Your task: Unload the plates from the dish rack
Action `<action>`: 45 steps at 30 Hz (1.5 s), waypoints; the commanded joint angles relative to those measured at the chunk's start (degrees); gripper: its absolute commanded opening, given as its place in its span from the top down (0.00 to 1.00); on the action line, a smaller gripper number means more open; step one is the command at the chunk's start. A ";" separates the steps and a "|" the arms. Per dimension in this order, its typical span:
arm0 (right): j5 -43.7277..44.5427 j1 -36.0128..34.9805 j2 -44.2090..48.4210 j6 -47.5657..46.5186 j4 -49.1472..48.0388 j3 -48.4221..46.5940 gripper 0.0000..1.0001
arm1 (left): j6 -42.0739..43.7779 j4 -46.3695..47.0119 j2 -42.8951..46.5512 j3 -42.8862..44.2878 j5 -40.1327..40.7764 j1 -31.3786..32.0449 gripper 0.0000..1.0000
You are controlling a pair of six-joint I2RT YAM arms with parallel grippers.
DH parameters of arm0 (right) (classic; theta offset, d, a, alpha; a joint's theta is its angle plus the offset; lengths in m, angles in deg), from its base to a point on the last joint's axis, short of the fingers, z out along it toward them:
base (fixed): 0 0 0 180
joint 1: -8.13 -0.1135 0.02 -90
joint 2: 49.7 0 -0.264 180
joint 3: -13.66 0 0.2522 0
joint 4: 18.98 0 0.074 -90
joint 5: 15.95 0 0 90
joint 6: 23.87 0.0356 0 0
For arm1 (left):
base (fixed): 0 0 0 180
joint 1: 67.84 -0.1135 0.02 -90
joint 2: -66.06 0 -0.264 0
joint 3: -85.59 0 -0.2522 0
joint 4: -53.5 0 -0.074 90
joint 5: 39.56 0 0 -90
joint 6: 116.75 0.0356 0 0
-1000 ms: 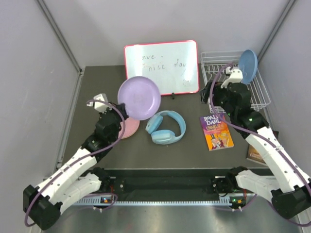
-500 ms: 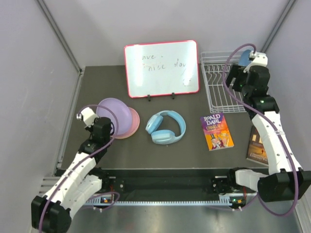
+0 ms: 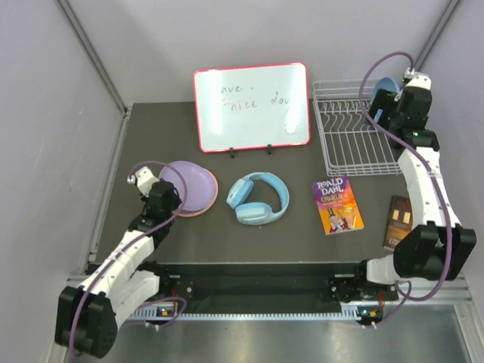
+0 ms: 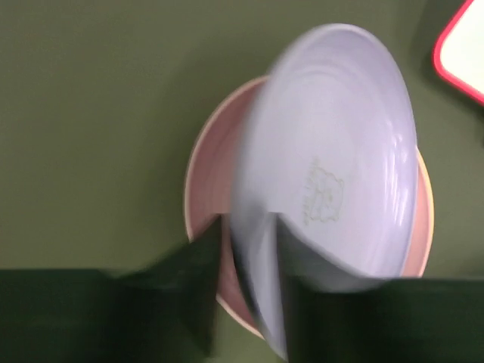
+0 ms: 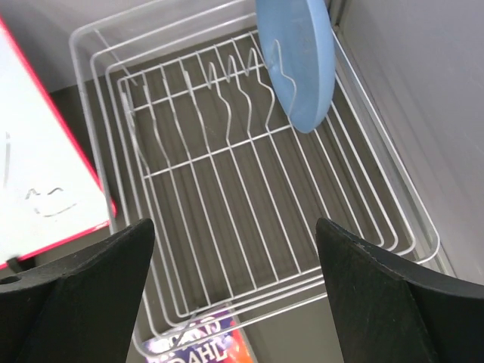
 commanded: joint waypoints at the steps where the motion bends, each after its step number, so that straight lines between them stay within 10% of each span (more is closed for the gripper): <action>1: -0.46 2.08 -3.56 -0.27 -0.62 -4.62 0.12 | -0.02 5.44 -2.40 -0.43 -6.59 -0.24 0.29; 4: 1.03 2.26 -5.59 -0.62 -1.06 -5.85 0.12 | 0.69 4.91 -2.23 0.18 -6.51 -0.24 0.01; 26: 14.74 3.40 -37.49 -19.86 -6.95 -30.72 0.18 | 3.94 3.94 2.52 7.74 -10.90 -0.24 0.01; 45: 18.43 2.00 -43.56 -23.74 -7.03 -33.28 0.99 | 6.58 6.49 -2.23 7.83 -12.75 -0.24 0.01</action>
